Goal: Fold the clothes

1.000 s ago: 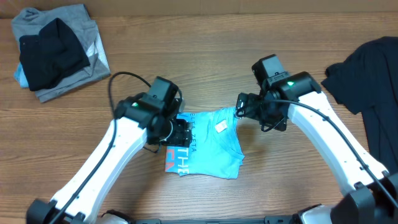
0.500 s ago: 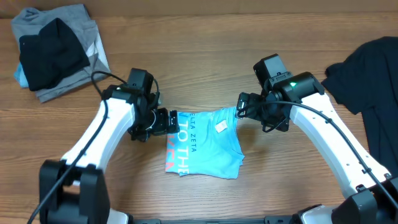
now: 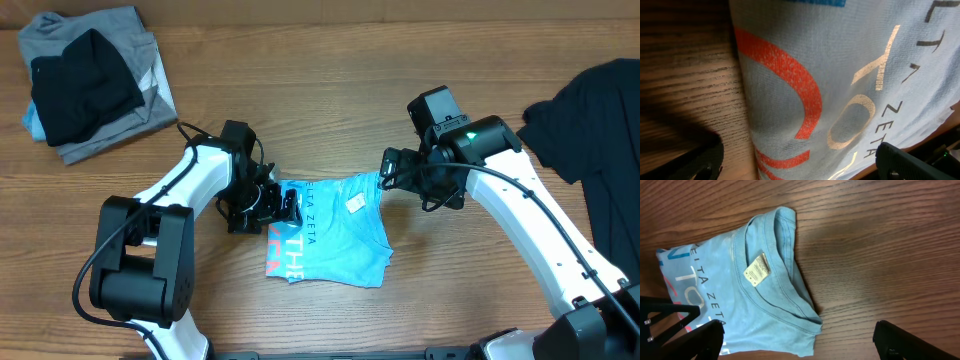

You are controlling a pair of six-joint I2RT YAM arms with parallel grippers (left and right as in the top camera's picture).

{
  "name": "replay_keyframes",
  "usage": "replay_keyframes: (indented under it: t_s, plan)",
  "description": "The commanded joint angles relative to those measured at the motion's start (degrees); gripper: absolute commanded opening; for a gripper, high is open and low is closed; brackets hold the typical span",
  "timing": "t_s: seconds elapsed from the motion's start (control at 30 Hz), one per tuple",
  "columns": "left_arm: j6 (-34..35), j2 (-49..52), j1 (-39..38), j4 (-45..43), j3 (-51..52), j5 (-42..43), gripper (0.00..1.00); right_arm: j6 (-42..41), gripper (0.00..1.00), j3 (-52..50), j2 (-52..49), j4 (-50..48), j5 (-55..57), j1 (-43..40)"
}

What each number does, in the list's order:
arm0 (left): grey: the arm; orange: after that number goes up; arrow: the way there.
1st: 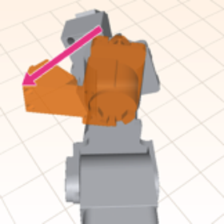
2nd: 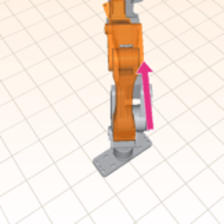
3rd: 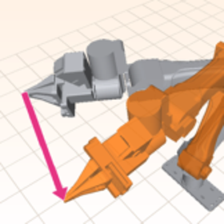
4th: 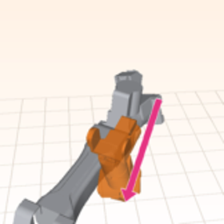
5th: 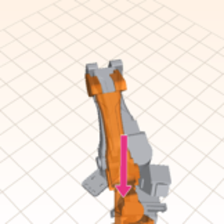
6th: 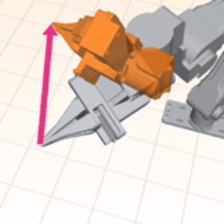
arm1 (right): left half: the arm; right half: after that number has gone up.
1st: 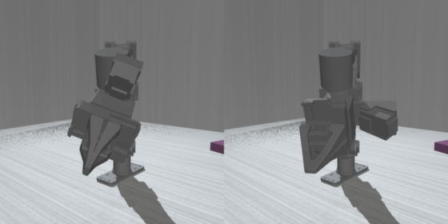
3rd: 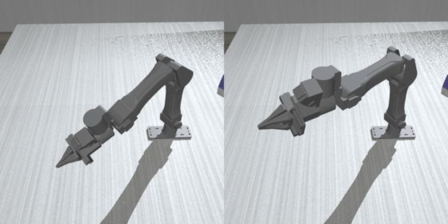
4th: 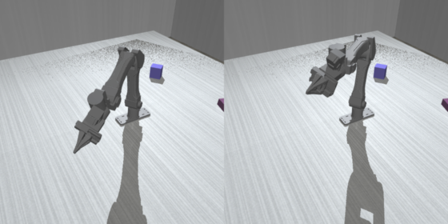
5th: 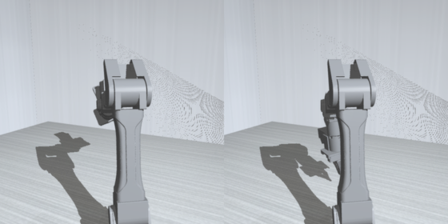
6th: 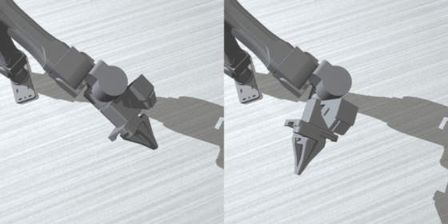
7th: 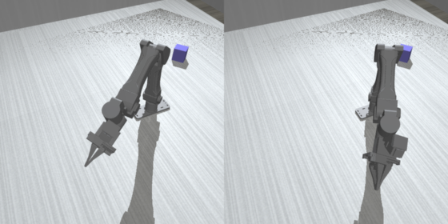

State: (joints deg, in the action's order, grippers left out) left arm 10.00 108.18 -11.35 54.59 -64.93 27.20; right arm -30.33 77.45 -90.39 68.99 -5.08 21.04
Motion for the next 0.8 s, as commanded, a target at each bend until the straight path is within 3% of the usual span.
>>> replay_keyframes:
  t_s: [0.0, 0.07, 0.23, 0.33, 0.4, 0.47, 0.53, 0.77]
  plan:
    - [-2.73, 3.1, -1.03, -0.85, 0.79, 0.94, 1.0, 0.37, 1.0, 0.59, 0.28, -0.59, 0.55, -0.22]
    - [-2.08, 3.85, -1.7, -1.7, 0.79, 0.9, 1.0, 0.35, 1.0, 0.57, 0.28, -0.87, 0.5, -0.22]
    - [2.49, 6.62, -4.13, -5.62, 0.81, 0.94, 0.73, 0.35, 1.0, 0.57, 0.28, -0.5, 0.5, -0.22]
    - [2.49, 7.52, -5.05, -5.86, 0.81, 0.94, 0.7, 0.35, 1.0, 0.57, 0.28, -0.46, 0.5, -0.22]
    - [2.45, 7.85, -5.53, -6.01, 0.81, 0.74, 0.52, 0.37, 1.0, 0.57, 0.28, -0.5, 0.52, -0.22]
    - [2.45, 7.85, -5.6, -6.62, 0.79, 0.09, 0.19, 0.35, 1.0, 0.57, 0.28, -0.48, 0.5, -0.22]
    - [2.45, 7.85, -5.46, -7.3, 0.68, -0.74, 0.04, 0.35, 1.0, 0.57, 0.28, -0.31, 0.52, -0.22]
    - [2.16, 7.85, -0.52, -6.99, -6.6, -7.56, 0.04, 0.42, 1.0, 0.57, 0.28, 0.92, 0.63, -0.22]
